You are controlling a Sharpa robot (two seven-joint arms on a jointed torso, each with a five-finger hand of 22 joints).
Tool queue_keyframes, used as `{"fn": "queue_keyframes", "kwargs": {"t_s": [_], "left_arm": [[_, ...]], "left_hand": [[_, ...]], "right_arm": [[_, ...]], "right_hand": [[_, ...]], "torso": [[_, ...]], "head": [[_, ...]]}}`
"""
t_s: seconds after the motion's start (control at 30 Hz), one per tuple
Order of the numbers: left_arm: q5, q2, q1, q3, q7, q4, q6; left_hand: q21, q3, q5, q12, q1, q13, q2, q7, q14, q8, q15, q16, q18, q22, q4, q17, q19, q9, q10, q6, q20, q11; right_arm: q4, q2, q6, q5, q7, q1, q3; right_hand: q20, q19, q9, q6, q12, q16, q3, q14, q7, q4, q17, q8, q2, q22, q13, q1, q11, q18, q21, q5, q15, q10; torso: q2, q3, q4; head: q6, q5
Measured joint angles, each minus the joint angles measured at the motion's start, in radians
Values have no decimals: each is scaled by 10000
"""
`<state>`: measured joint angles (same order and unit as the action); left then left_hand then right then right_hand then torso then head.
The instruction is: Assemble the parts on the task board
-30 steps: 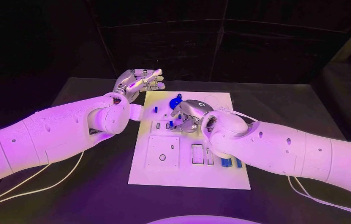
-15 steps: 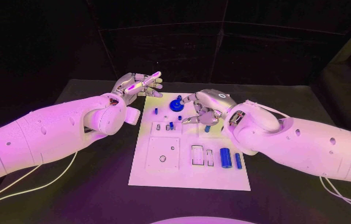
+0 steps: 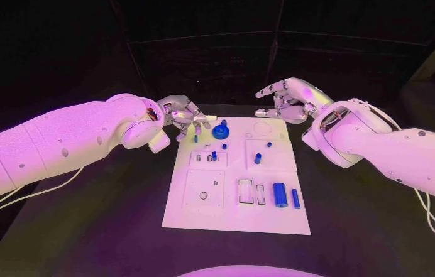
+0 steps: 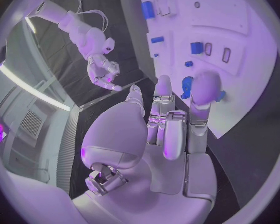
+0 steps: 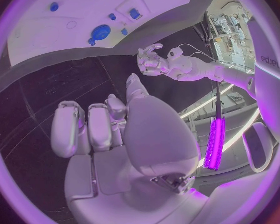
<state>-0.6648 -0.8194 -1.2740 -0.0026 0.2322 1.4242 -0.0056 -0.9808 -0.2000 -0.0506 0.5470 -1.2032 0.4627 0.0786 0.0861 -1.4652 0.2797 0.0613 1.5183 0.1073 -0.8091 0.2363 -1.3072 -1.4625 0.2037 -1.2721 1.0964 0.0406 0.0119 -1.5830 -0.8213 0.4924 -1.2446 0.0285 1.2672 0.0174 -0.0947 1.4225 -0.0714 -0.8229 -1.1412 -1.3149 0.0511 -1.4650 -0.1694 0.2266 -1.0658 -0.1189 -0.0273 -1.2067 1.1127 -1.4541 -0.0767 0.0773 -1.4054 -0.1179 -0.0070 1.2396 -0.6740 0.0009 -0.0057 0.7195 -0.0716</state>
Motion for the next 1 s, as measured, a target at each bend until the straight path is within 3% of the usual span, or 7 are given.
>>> {"fn": "queue_keyframes", "kwargs": {"t_s": [0.03, 0.07, 0.13, 0.27, 0.4, 0.47, 1.0], "left_arm": [[-256, 77, -31, 0, 268, -35, 177], [-484, 159, -59, -1, 521, -79, 328], [-959, 358, -133, -62, 1036, -180, 608], [-1703, 708, -346, -498, 1808, -296, 955], [-2200, 986, -563, -895, 2409, -385, 1212], [-2360, 1106, -619, -1001, 2647, -423, 1308], [-2870, 1857, -733, -1276, 3712, -700, 1637]], "left_hand": [[-1160, -79, 0, 799, -51, 774, 51, -48, -12, 252, 51, 294, -166, -1317, 11, -10, -40, 245, 74, -52, -40, -74], [-2122, -225, -85, 2434, -64, 2384, 64, -182, 3, 718, 104, 458, -235, -2423, 20, -10, -59, 701, 62, -136, -109, -103], [-2816, -307, -85, 4384, -65, 4368, 205, -296, -14, 1306, 122, 495, -235, -3233, 83, -10, -51, 1276, -160, -229, -125, -214], [-3472, -522, 6, 6366, 4, 6437, 275, -404, -19, 2250, 192, 495, -235, -4021, 179, -9, -17, 2284, -576, -637, -160, -356], [-3827, -806, 6, 6790, 299, 6919, 327, -437, -36, 2804, 209, 495, -387, -4458, 445, -9, -17, 2982, -575, -984, -160, -357], [-3848, -930, 6, 6803, 413, 6942, 270, -434, -36, 2898, 209, 495, -387, -4529, 503, -8, -17, 3126, -554, -1051, -160, -377], [-4028, -1115, 5, 6883, 508, 7111, 294, -472, -36, 3036, 209, 495, -385, -4796, 505, -7, -16, 3447, -536, -1229, -159, -391]], "right_arm": [[29, -4, 23, 124, -35, 13, -4], [50, -3, 45, 243, -67, 25, -6], [80, 6, 90, 479, -134, 37, -11], [132, 41, 142, 810, -229, 46, -16], [178, 64, 163, 1010, -273, 50, -18], [202, 75, 167, 1076, -281, 51, -18], [327, 198, 151, 1433, -233, 55, -20]], "right_hand": [[0, 0, 0, 0, 0, 0, 21, 0, 0, -21, 17, 0, 32, 9, -9, -31, 0, 0, 0, -49, 0, 0], [0, 0, 0, 0, 0, 55, 28, 0, 0, -28, 75, 0, 39, 48, -45, -40, 0, 0, 0, -122, 0, 0], [0, 0, 1, 0, 0, 81, 55, 0, 0, -55, 135, -41, 78, 100, -72, -78, 0, 0, 45, -204, 0, 0], [0, 0, 1, 0, 0, 81, 55, 0, 0, -55, 151, -49, 78, 106, -75, -78, 0, 0, 46, -205, 0, 0], [0, 0, 2, 0, 0, 81, 55, 0, 0, -55, 162, -50, 78, 115, -74, -78, 0, 0, 46, -228, 0, 0], [0, 0, 1, 0, 0, 81, 55, 0, 0, -55, 162, -50, 78, 115, -87, -78, 0, 0, 46, -260, 0, 1], [0, 0, 17, 0, 39, 81, 192, 0, 0, -112, 161, -50, 132, 114, -122, -132, 0, 0, 46, -608, 0, 1]], "torso": [[12, 6, -6], [29, 11, -12], [48, 12, -20], [71, 20, -32], [73, 22, -37], [73, 24, -38], [58, 12, -41]], "head": [[5, -4], [9, -9], [20, -10], [56, -21], [83, -45], [88, -46], [179, -69]]}}
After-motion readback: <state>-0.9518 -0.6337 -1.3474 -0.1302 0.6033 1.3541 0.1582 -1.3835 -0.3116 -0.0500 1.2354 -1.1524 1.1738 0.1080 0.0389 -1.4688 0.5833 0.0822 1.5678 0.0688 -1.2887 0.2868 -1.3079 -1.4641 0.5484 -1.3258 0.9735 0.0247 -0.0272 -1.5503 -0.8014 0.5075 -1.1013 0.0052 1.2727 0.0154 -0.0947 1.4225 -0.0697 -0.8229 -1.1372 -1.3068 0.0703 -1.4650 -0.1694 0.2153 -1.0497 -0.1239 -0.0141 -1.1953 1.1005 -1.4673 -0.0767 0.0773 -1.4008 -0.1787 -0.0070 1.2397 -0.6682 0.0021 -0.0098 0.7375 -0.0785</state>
